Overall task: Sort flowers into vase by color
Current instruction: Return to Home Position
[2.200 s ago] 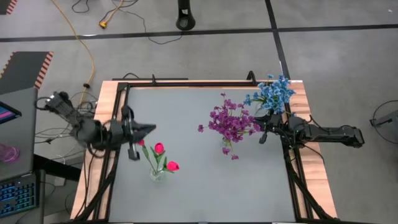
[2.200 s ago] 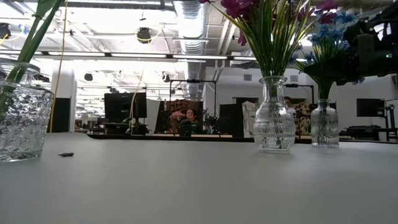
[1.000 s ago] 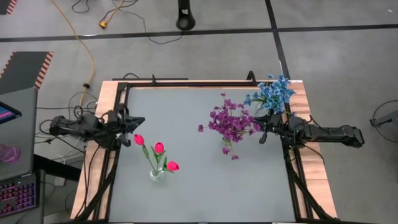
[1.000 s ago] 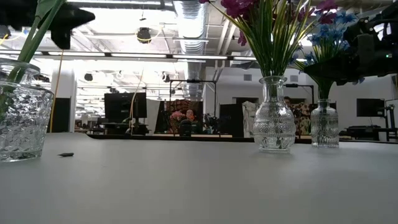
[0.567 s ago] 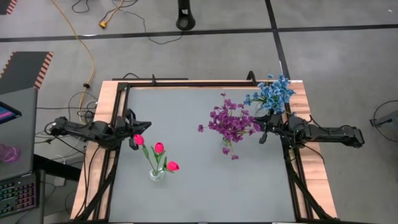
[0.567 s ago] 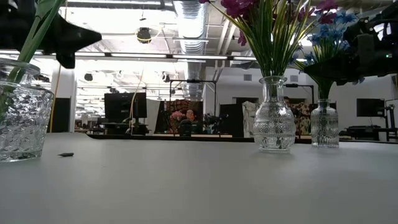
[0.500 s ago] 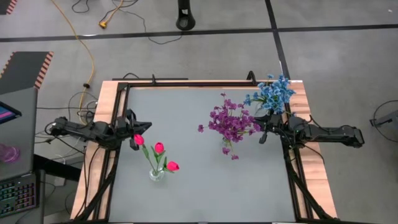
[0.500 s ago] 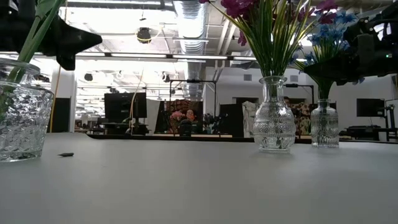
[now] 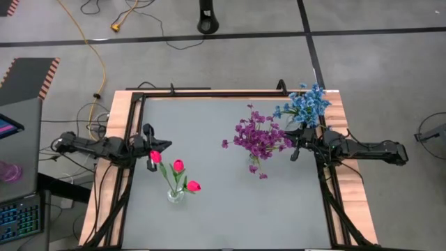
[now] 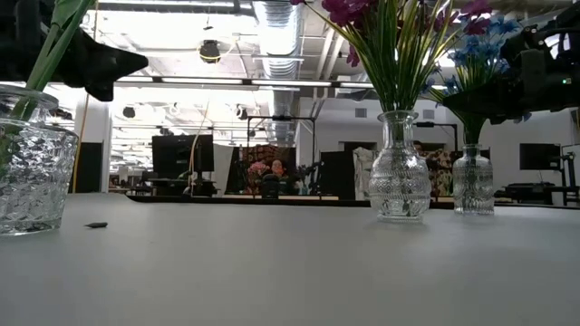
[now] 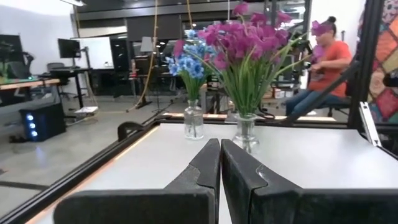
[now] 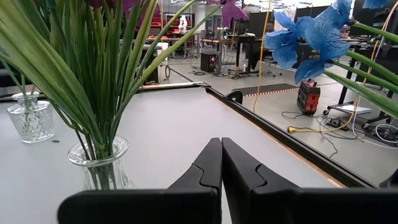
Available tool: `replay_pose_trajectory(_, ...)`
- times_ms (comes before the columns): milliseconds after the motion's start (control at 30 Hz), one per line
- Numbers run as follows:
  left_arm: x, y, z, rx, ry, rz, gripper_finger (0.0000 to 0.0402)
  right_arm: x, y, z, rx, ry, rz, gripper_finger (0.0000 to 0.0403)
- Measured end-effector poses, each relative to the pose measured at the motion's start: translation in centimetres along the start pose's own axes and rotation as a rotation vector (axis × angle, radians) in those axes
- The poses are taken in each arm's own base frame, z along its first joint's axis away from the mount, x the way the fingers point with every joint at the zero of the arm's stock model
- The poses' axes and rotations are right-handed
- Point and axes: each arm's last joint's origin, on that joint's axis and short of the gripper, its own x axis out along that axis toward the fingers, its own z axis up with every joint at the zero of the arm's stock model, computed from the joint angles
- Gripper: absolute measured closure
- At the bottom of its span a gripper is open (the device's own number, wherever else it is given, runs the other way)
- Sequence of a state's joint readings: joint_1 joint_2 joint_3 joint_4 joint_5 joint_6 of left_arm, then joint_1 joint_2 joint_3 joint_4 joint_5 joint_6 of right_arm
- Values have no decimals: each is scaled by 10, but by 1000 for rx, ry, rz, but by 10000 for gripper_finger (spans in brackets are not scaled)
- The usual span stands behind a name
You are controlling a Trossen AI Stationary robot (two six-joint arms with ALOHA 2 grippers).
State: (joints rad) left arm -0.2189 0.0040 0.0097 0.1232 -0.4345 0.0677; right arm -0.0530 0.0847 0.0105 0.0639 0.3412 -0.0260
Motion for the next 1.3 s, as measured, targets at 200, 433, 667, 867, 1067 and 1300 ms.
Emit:
replay_pose_trajectory(200, 2, 5, -1, 4, -2, -19, 401, 0, 0, 0, 0, 0, 0, 369)
replay_pose_trajectory(433, 4, 12, -5, 0, 40, -1, 401, 0, 0, 0, 0, 0, 0, 369)
replay_pose_trajectory(667, 5, 15, -8, 23, 64, -48, 401, 0, 0, 0, 0, 0, 0, 369)
replay_pose_trajectory(867, 5, 17, -10, 44, 74, -70, 401, 0, 0, 0, 0, 0, 0, 369)
replay_pose_trajectory(1067, 6, 17, -11, 22, 87, -89, 401, 0, 0, 0, 0, 0, 0, 369)
replay_pose_trajectory(1300, 6, 17, -11, 21, 85, -73, 401, 0, 0, 0, 0, 0, 0, 369)
